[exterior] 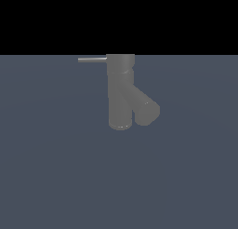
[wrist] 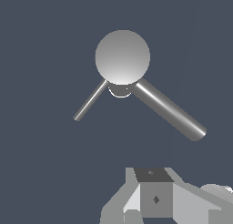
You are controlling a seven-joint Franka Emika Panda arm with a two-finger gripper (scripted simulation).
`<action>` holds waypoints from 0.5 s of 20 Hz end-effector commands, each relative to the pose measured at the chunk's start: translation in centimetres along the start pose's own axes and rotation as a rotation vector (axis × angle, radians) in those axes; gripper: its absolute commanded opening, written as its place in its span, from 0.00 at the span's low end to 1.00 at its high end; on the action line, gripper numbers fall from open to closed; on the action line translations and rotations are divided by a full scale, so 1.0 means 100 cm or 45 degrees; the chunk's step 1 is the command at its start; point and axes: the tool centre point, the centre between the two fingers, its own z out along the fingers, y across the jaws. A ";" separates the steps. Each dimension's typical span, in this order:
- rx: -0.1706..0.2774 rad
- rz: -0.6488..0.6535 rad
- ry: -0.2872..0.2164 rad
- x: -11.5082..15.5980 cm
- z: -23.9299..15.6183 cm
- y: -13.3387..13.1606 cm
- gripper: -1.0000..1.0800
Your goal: Turn on the faucet by rotating a designated handle.
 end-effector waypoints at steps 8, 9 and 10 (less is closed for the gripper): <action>-0.008 0.287 -0.002 0.027 0.044 -0.043 0.00; -0.009 0.317 -0.001 0.030 0.049 -0.047 0.00; -0.010 0.347 -0.001 0.033 0.055 -0.052 0.00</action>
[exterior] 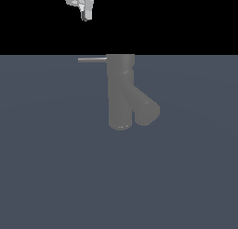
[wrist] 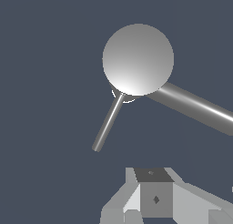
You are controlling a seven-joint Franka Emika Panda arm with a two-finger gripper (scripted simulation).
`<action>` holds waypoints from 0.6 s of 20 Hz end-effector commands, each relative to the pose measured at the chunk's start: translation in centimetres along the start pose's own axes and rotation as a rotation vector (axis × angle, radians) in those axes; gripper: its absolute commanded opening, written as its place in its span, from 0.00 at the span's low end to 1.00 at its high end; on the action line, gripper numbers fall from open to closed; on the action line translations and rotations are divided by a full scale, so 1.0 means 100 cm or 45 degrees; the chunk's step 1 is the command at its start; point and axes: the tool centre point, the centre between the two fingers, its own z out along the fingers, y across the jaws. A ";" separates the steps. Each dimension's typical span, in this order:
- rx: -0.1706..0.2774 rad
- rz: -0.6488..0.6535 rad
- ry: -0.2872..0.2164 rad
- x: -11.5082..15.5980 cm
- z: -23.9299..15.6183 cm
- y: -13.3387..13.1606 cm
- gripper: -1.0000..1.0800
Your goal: Turn on the faucet by rotating a designated handle.
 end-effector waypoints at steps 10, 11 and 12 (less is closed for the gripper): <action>-0.013 0.340 0.012 0.014 0.064 -0.052 0.00; -0.014 0.365 0.014 0.014 0.069 -0.056 0.00; -0.015 0.388 0.016 0.015 0.074 -0.059 0.00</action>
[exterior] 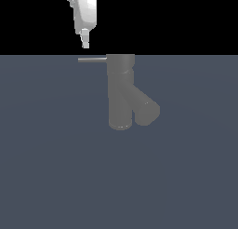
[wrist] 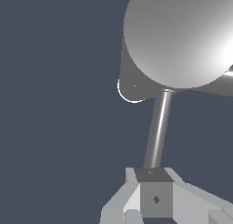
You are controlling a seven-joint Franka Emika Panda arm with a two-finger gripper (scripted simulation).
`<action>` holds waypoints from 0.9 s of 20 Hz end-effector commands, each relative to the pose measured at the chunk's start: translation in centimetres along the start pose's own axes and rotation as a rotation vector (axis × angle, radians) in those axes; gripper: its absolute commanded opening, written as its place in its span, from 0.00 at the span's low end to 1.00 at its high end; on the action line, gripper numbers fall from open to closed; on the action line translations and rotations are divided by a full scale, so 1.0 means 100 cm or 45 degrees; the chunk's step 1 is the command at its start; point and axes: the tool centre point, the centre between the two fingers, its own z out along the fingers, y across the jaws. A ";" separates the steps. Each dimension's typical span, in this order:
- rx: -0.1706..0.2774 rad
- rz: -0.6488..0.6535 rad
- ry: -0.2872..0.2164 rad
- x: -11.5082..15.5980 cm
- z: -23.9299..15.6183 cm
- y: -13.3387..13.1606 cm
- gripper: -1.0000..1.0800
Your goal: Turn on the faucet by rotating a designated handle.
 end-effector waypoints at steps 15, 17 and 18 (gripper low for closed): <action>-0.005 0.209 0.016 -0.003 0.045 -0.029 0.00; -0.005 0.209 0.016 -0.003 0.045 -0.029 0.00; -0.005 0.209 0.016 -0.003 0.045 -0.029 0.00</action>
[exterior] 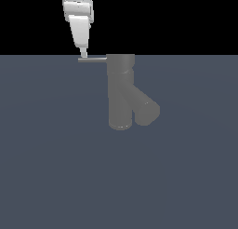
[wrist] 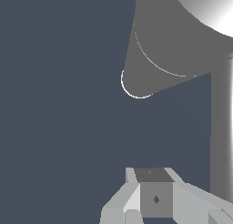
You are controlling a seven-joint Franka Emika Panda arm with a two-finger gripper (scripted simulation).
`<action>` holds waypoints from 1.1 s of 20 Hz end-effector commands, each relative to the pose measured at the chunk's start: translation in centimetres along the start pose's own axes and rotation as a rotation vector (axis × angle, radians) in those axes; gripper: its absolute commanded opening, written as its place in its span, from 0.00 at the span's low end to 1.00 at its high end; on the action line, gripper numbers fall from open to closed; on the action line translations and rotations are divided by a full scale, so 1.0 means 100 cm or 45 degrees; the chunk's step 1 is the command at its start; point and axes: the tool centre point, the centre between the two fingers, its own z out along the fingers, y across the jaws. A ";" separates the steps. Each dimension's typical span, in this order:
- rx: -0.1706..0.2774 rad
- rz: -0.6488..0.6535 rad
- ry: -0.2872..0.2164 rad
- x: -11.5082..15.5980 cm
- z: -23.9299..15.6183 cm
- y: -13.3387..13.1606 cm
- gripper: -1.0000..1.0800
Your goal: Turn on the faucet by rotating a designated handle.
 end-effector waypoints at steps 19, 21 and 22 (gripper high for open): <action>0.000 0.001 0.000 0.003 0.000 0.052 0.00; 0.000 0.001 0.000 0.003 0.000 0.058 0.00; 0.000 0.001 0.000 0.003 0.000 0.062 0.00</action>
